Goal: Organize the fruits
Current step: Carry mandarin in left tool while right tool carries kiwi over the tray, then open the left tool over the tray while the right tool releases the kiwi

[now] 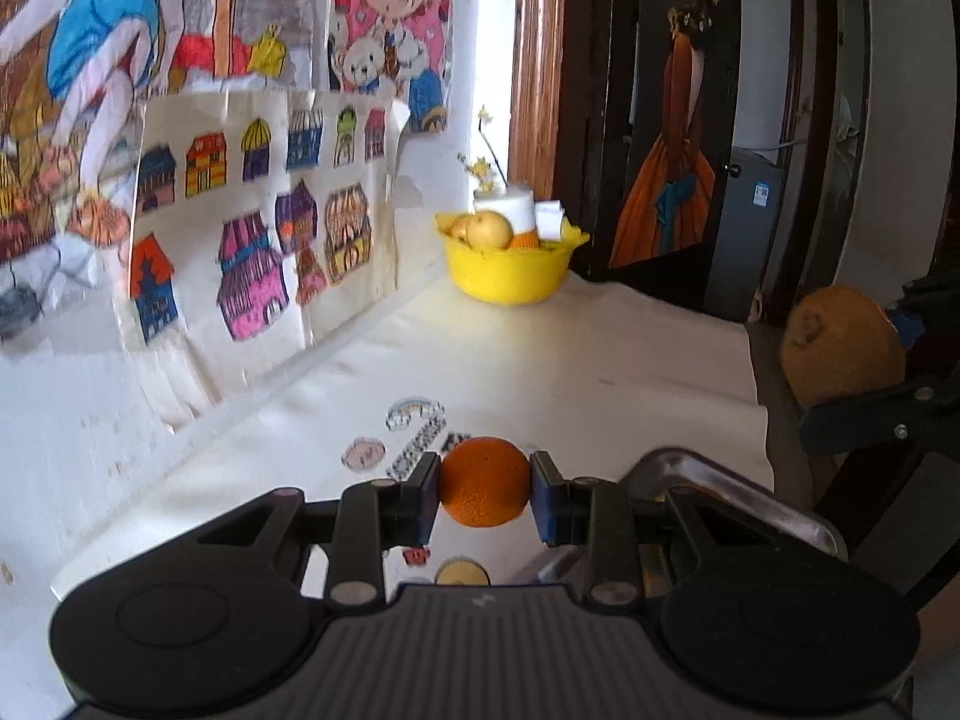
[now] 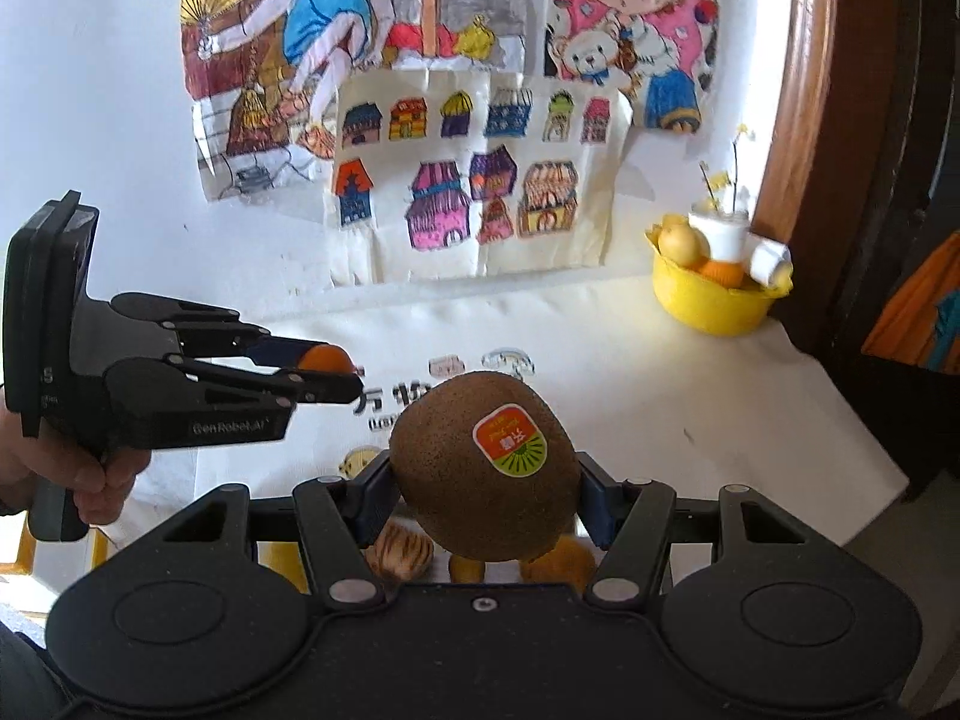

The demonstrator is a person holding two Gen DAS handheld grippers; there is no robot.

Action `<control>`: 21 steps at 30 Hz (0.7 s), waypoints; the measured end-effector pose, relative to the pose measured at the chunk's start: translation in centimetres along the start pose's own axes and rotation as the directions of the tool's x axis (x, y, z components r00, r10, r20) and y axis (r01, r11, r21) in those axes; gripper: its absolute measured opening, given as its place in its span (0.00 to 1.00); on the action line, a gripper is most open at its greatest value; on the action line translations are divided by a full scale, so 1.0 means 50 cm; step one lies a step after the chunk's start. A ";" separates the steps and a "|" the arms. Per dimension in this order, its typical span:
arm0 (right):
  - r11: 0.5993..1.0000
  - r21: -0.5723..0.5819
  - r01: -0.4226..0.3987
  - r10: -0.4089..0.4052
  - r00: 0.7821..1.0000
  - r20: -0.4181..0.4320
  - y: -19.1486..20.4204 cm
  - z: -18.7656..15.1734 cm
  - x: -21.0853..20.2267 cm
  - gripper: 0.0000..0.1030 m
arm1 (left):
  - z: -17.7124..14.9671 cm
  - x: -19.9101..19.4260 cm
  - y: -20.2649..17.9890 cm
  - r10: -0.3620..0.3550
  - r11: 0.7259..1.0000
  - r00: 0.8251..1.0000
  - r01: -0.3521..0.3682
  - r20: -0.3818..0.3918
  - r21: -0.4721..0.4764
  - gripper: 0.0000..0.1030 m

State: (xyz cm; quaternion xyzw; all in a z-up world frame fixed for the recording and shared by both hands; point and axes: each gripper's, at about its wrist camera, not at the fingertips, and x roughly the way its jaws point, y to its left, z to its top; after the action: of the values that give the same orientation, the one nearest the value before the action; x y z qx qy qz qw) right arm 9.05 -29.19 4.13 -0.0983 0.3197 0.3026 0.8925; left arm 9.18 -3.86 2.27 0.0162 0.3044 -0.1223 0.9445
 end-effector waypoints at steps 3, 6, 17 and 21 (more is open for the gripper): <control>1.000 0.014 0.000 0.000 1.000 -0.021 -0.002 -0.022 0.007 0.61 | -0.022 0.013 0.004 -0.012 1.000 0.999 0.012 -0.038 -0.014 0.33; 0.999 0.031 -0.008 0.009 0.999 -0.042 -0.005 -0.041 0.022 0.61 | -0.048 0.032 0.012 -0.008 1.000 0.997 0.007 -0.076 -0.016 0.33; 0.998 0.064 -0.030 0.037 0.993 -0.112 -0.001 -0.085 0.100 0.61 | -0.133 0.103 0.023 -0.035 0.999 0.972 0.025 -0.233 -0.044 0.33; 0.996 0.080 -0.038 0.049 0.989 -0.138 0.001 -0.099 0.133 0.61 | -0.144 0.115 0.016 -0.053 0.998 0.966 0.041 -0.255 -0.051 0.33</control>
State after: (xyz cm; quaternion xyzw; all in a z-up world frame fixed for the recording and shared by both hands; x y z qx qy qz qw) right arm 10.56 -27.79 -3.93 -0.0779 0.3947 0.3020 0.8643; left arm 9.77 -3.59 -6.98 0.0034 0.4266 -0.1347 0.8943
